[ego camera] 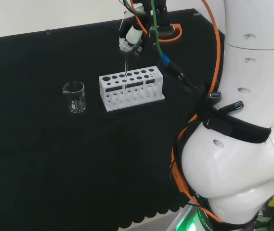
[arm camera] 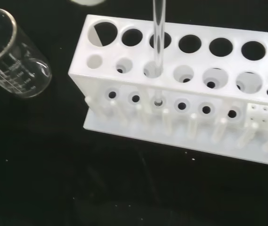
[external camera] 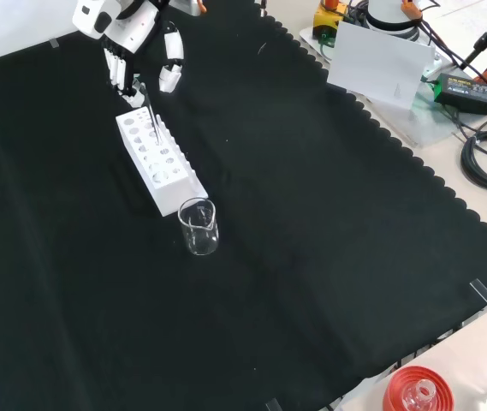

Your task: Take the glass rod from the white test tube rack.

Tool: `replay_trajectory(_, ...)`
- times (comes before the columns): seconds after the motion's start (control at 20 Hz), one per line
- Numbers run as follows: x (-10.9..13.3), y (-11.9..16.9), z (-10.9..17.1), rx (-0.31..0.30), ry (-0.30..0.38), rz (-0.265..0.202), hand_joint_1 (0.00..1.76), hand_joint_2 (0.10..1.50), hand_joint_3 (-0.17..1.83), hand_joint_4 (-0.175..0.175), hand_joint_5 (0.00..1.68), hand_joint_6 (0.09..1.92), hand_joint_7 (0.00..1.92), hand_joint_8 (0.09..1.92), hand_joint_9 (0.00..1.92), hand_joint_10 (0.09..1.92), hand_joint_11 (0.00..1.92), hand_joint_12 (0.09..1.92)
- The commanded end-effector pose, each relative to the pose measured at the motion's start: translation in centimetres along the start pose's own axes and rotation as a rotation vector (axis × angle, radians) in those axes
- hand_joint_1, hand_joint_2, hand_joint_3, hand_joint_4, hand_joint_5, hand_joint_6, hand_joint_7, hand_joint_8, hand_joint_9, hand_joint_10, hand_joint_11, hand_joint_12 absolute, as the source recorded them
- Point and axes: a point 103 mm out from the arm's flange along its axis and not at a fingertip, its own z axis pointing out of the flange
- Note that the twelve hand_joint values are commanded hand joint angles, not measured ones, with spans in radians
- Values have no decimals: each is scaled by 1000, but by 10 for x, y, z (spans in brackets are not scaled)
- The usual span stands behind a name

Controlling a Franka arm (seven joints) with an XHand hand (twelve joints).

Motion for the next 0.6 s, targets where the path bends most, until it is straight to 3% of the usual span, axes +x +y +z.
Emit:
replay_trajectory(0.05, -7, 23, 8, 5, -32, -57, 894, 779, 580, -28, 723, 794, 570, 766, 858, 754, 948, 1197)
replay_trajectory(0.1, -13, 27, 13, -32, 9, -63, 911, 774, 587, -30, 730, 794, 577, 764, 871, 744, 964, 1187)
replay_trajectory(0.15, -14, 30, 14, -47, -3, -58, 925, 768, 597, -31, 739, 794, 587, 761, 892, 729, 983, 1174)
replay_trajectory(0.2, -16, 33, 17, -70, 11, -87, 937, 764, 605, -33, 747, 795, 596, 759, 911, 719, 1002, 1166)
replay_trajectory(0.25, -15, 35, 17, -120, 10, -183, 948, 760, 614, -34, 754, 796, 605, 757, 934, 704, 1022, 1155)
replay_trajectory(0.3, -16, 35, 18, -112, 16, -182, 958, 756, 621, -36, 761, 797, 613, 755, 953, 693, 1039, 1147)
replay_trajectory(0.35, -18, 35, 19, -60, 37, -196, 966, 752, 632, -38, 770, 797, 621, 752, 969, 680, 1052, 1139)
replay_trajectory(0.6, -19, 44, 23, -65, 15, -129, 1010, 742, 665, -44, 797, 800, 641, 744, 1018, 647, 1102, 1114)
